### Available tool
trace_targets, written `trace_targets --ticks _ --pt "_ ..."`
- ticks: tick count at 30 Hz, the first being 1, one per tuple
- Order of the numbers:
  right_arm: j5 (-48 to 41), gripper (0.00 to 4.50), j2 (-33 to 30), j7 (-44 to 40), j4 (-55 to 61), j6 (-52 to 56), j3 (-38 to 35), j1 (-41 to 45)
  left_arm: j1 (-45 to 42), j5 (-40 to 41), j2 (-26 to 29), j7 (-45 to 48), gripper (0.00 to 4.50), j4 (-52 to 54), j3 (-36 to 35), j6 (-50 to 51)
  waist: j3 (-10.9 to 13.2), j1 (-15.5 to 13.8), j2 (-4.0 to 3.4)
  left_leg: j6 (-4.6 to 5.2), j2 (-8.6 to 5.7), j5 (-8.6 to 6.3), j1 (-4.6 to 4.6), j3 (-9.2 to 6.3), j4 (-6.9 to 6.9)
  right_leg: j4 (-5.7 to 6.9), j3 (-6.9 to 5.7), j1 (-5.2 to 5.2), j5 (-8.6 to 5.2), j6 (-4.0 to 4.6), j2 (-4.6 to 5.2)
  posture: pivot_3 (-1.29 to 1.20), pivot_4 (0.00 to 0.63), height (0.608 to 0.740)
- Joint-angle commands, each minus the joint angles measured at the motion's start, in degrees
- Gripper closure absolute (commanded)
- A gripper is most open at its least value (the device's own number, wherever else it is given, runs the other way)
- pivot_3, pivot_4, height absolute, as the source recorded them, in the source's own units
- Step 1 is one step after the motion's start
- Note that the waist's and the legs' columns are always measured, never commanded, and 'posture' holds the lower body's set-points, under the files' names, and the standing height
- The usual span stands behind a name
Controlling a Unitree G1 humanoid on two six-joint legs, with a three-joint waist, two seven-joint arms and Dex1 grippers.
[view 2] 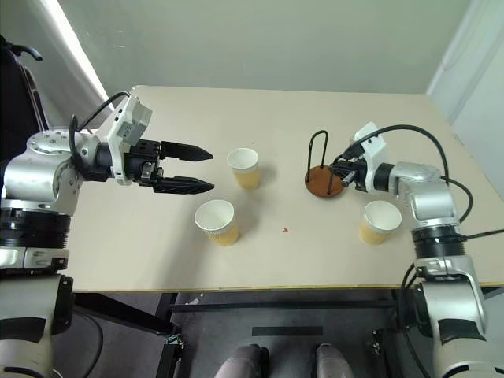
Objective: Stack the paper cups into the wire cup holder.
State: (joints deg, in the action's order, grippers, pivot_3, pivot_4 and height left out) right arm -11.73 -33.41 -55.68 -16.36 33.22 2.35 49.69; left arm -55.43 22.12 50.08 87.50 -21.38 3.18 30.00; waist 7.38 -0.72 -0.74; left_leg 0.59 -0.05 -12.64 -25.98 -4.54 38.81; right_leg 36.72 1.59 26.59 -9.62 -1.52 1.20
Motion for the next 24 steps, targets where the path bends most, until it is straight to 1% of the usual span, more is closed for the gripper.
trace_targets --ticks 1,5,8,16,24 --pt "-3.03 4.48 -3.52 -6.11 9.35 1.57 1.32 -1.73 -2.33 -0.93 2.15 3.61 0.00 0.61 0.83 -0.55 0.00 0.02 0.00 0.00 0.00 0.00 -0.02 0.00 -0.01 -0.01 0.00 0.00 0.00 0.00 0.00 0.00 0.150 0.740" --pt "-4.54 4.48 -5.92 -9.37 15.75 3.34 3.00 -4.24 -2.29 -0.73 3.14 4.94 0.00 1.10 2.00 -0.34 0.00 0.15 0.00 0.00 0.01 0.01 0.02 0.00 -0.01 0.00 0.01 -0.02 -0.13 0.22 0.00 0.00 0.150 0.740" --pt "-4.83 4.48 -6.54 -10.22 18.08 3.69 4.00 -4.90 -1.99 -0.12 3.64 5.00 0.00 1.91 2.81 -0.31 0.00 0.22 0.00 0.02 0.01 0.04 0.03 0.00 0.00 0.02 0.02 -0.02 -0.14 0.23 0.00 0.00 0.150 0.740" --pt "-5.02 4.48 -5.24 -12.08 17.62 2.43 6.45 -4.14 -2.17 1.18 4.43 5.00 0.00 2.96 4.29 0.11 0.00 0.22 0.00 0.04 0.01 0.04 0.04 0.00 0.01 0.03 0.02 -0.02 -0.13 0.22 0.00 0.00 0.150 0.740" --pt "-3.74 4.48 -3.60 -13.15 13.57 -0.05 8.40 -3.36 -2.46 1.48 4.59 5.00 0.00 3.11 5.03 -0.03 0.00 0.21 0.00 0.05 0.01 0.04 0.05 0.00 0.02 0.04 0.02 -0.02 -0.14 0.23 0.00 0.00 0.150 0.740"
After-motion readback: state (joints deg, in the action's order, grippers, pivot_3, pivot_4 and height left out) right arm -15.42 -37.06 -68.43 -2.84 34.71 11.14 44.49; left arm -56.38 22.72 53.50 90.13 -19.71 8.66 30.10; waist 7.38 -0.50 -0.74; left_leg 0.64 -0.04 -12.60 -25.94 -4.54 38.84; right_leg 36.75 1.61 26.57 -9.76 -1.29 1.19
